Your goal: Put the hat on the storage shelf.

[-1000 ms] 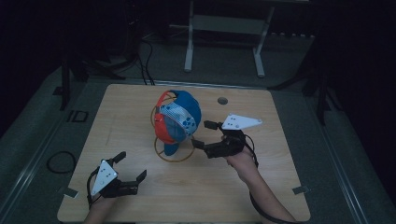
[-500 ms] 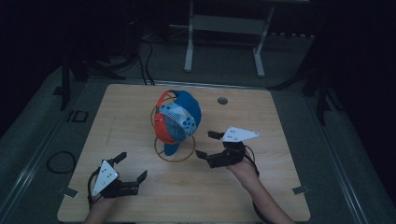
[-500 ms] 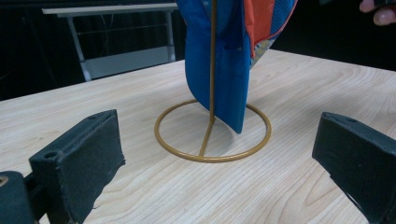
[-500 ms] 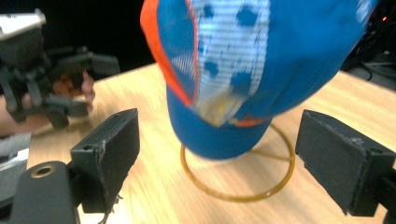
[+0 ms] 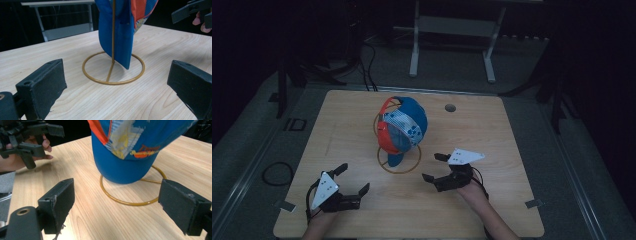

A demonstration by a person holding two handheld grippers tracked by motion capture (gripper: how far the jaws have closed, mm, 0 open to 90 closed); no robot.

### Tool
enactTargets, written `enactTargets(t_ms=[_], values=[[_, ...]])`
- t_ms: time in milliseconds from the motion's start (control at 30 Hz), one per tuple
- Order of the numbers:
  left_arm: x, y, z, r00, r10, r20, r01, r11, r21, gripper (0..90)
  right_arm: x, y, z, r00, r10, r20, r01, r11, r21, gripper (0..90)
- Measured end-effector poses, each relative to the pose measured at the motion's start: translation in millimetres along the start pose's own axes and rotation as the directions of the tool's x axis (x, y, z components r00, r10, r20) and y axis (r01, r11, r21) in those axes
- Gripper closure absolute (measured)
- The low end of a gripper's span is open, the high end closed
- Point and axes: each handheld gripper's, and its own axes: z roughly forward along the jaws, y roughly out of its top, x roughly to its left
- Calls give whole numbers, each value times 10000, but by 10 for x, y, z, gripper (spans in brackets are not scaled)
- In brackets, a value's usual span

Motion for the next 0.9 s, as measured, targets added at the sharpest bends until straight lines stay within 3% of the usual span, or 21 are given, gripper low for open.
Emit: enactTargets(t_ms=[433,900], values=[[3,-33,32,9999,-10,140,6,9996,296,19,-65,-332,-73,9996,-96,251,83,9987,497,137],[14,-52,49,9998,-130,140,125,9991,395,19,-144,-626,-270,9988,-71,481,25,9954,959,139]])
